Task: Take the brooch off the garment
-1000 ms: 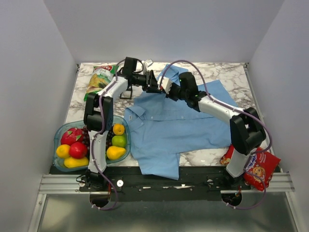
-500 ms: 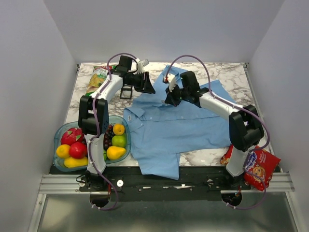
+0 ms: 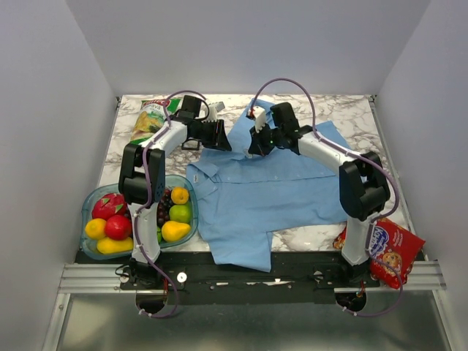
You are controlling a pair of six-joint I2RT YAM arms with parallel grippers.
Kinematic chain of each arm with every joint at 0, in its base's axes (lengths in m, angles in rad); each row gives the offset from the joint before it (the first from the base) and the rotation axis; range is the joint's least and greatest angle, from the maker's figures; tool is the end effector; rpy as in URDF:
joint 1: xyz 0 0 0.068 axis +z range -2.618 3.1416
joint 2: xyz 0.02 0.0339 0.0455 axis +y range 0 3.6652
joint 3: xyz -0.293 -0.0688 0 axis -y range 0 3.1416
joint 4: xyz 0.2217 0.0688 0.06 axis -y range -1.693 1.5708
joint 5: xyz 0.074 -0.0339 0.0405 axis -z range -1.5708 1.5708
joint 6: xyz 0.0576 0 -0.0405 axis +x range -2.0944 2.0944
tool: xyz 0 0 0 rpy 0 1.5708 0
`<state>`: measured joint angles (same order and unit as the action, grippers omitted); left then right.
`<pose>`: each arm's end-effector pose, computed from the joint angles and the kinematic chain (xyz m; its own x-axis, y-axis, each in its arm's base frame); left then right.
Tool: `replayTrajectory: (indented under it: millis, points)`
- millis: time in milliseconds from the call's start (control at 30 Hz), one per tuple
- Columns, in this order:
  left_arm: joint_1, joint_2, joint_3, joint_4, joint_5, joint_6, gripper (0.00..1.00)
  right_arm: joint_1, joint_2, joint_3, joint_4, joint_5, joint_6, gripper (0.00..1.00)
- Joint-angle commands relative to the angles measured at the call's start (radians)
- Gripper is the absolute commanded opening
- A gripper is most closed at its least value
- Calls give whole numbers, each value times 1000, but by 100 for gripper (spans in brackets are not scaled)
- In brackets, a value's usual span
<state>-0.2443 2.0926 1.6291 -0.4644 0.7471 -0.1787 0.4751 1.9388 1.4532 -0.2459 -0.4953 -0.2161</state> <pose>0.4377 -0.1495 0.2290 -0.8660 0.0815 -0.4933 0.4256 0.6380 -0.6418 0.3808 0.2266 0.2532 -0.4265 -0.4315 -0.7949 -0.8277 0.5406 0.1505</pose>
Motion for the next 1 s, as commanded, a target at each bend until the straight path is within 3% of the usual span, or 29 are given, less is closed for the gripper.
replayTrajectory:
  millis: [0,433,967]
  points:
    - [-7,-60,-17,98,8,30,46,-13,35,85,-56,-6,21,0]
    - [-39,18,67,112,54,34,46,-24,95,118,45,96,205,0]
    - [-59,89,86,98,89,73,46,-20,69,95,151,231,287,0]
